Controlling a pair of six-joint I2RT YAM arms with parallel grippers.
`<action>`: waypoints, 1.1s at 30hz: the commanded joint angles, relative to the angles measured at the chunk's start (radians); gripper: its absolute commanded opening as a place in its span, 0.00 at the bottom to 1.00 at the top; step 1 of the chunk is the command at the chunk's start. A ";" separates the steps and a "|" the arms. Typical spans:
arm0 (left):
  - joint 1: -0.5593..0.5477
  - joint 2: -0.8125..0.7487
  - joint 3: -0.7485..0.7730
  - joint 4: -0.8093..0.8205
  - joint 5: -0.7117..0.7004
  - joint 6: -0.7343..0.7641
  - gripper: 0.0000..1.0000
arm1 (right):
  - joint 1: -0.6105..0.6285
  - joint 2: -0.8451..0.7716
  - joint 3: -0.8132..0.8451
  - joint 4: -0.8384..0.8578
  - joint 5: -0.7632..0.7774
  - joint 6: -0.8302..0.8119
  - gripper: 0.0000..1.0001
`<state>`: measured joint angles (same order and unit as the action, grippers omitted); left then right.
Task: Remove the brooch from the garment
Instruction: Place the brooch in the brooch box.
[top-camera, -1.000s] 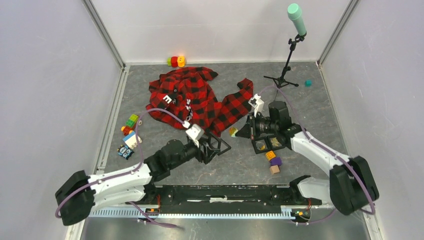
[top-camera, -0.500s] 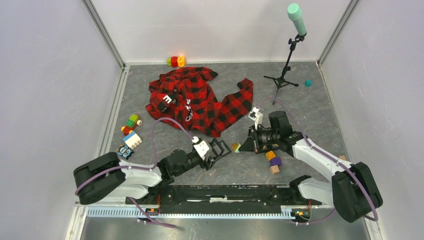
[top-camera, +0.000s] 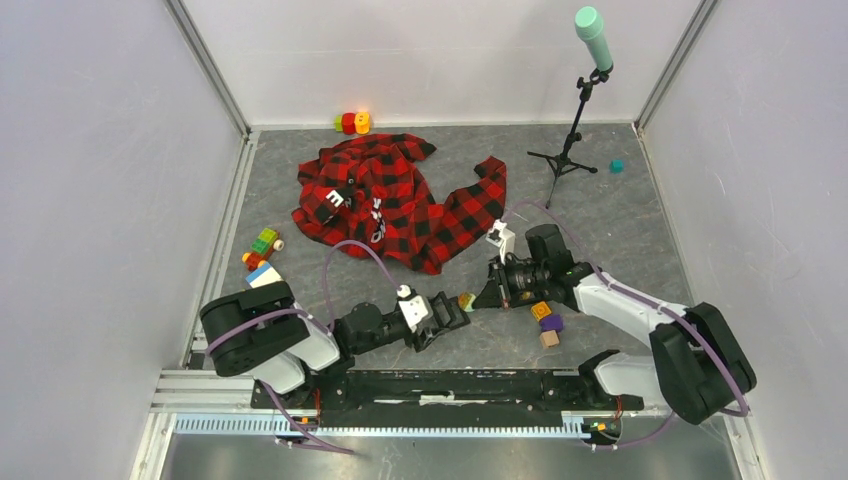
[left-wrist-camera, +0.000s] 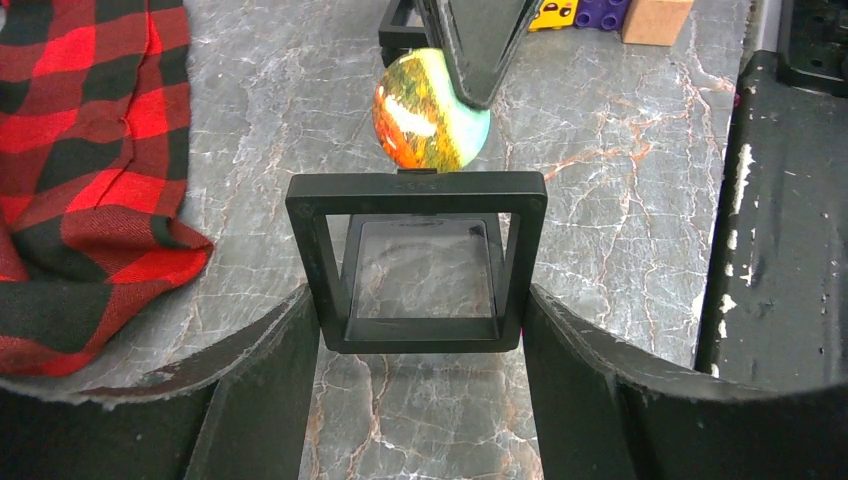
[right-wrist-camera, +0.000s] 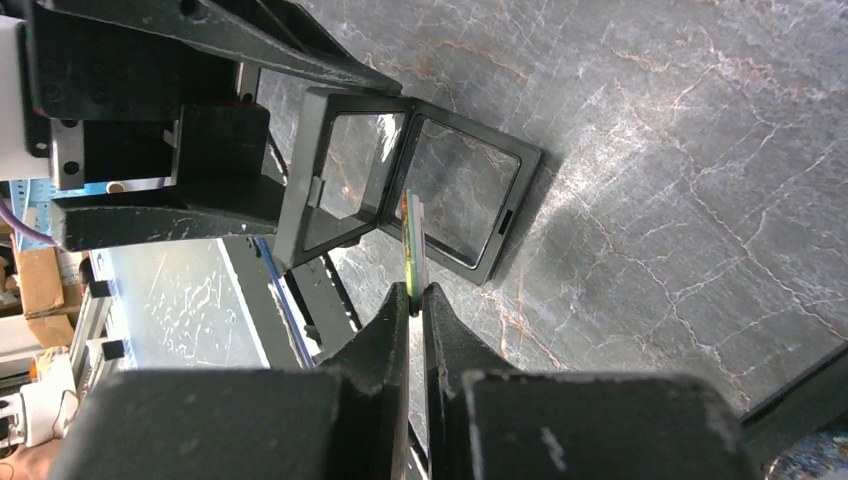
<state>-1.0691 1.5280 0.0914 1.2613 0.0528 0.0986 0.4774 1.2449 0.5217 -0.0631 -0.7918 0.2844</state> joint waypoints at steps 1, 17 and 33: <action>-0.007 0.038 0.007 0.123 0.055 0.049 0.64 | 0.019 0.052 0.000 0.055 -0.010 0.006 0.00; -0.006 0.035 0.008 0.086 0.057 0.082 0.63 | 0.094 0.175 0.022 0.111 -0.030 0.069 0.00; -0.006 0.038 0.014 0.070 0.104 0.102 0.61 | 0.127 0.230 0.046 0.163 -0.010 0.099 0.00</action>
<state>-1.0695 1.5661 0.0921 1.2888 0.1261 0.1410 0.6003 1.4651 0.5259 0.0559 -0.8215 0.3740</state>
